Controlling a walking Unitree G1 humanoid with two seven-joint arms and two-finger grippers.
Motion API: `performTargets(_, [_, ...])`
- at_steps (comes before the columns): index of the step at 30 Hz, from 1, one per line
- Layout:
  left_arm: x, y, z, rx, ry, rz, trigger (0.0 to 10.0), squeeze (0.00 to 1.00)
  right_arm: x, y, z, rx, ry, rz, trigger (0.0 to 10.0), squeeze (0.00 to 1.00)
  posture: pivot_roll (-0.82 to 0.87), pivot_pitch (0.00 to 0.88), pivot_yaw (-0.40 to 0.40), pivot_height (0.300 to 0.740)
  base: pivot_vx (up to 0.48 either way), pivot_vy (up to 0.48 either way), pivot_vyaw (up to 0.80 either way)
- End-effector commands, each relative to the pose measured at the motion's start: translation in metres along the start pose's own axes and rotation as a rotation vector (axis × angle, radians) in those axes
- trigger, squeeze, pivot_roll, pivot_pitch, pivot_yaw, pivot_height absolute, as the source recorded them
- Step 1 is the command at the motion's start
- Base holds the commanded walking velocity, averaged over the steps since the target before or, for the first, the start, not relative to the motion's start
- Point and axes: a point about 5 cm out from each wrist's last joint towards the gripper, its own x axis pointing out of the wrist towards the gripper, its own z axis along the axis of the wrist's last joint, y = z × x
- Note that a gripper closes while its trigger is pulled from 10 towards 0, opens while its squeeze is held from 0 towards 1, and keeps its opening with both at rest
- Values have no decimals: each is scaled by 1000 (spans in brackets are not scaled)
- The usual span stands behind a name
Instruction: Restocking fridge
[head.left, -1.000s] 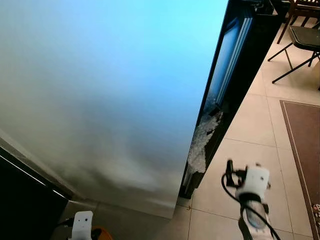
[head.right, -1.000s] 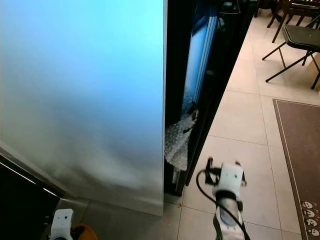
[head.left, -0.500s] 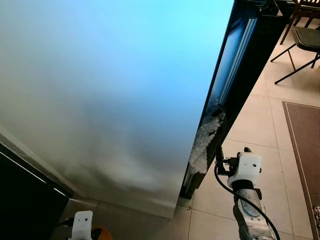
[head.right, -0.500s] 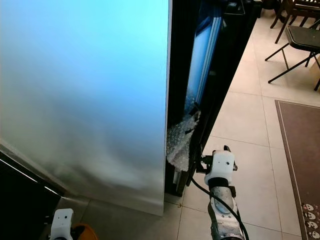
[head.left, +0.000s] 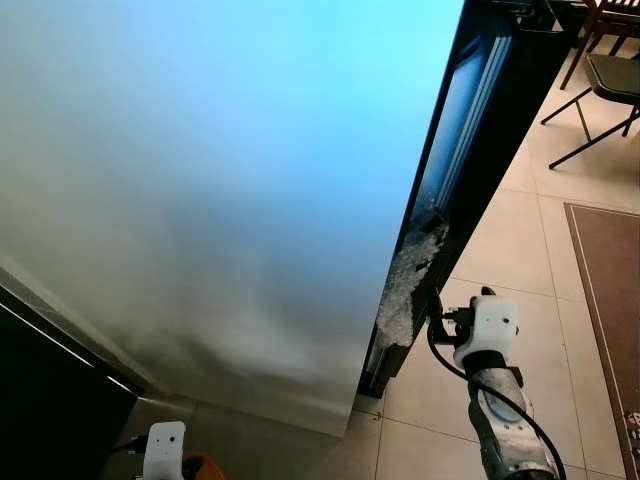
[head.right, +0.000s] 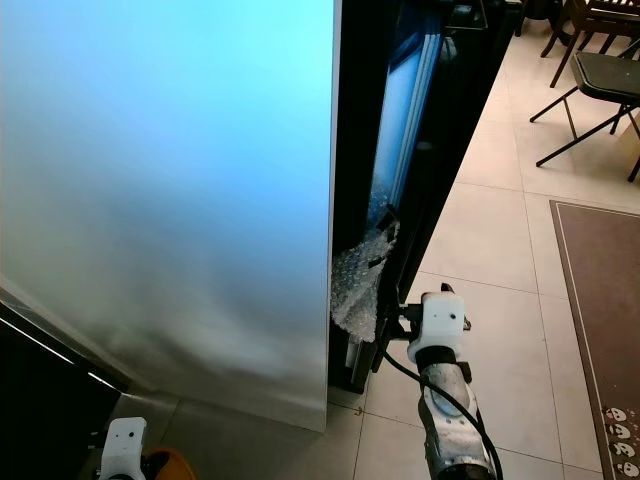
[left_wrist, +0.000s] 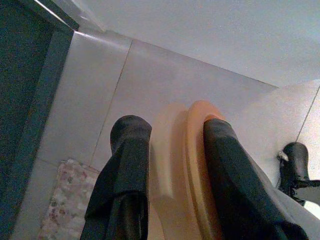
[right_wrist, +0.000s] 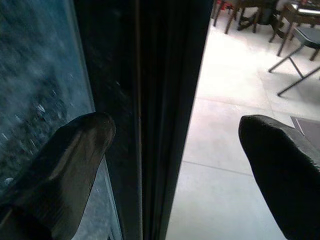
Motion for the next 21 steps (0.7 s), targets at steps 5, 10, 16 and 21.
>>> performTargets(5, [-4,-8,-23,-9,94,-29,10000,0,3,2,2,5,10,32,10000,0,28,124,19,740,0,0,0])
performTargets(10, [-5,-7,-24,-9,96,-28,10000,0,7,7,1,-4,32,88,10000,0,28,124,19,740,0,0,0])
performTargets(16, [-5,-7,-24,-10,96,-28,10000,0,10,8,2,-10,36,100,10000,0,34,126,20,740,0,0,0])
performTargets(21, [-5,-7,-24,-10,97,-28,10000,0,17,5,9,-17,24,102,10000,0,37,126,21,740,0,0,0])
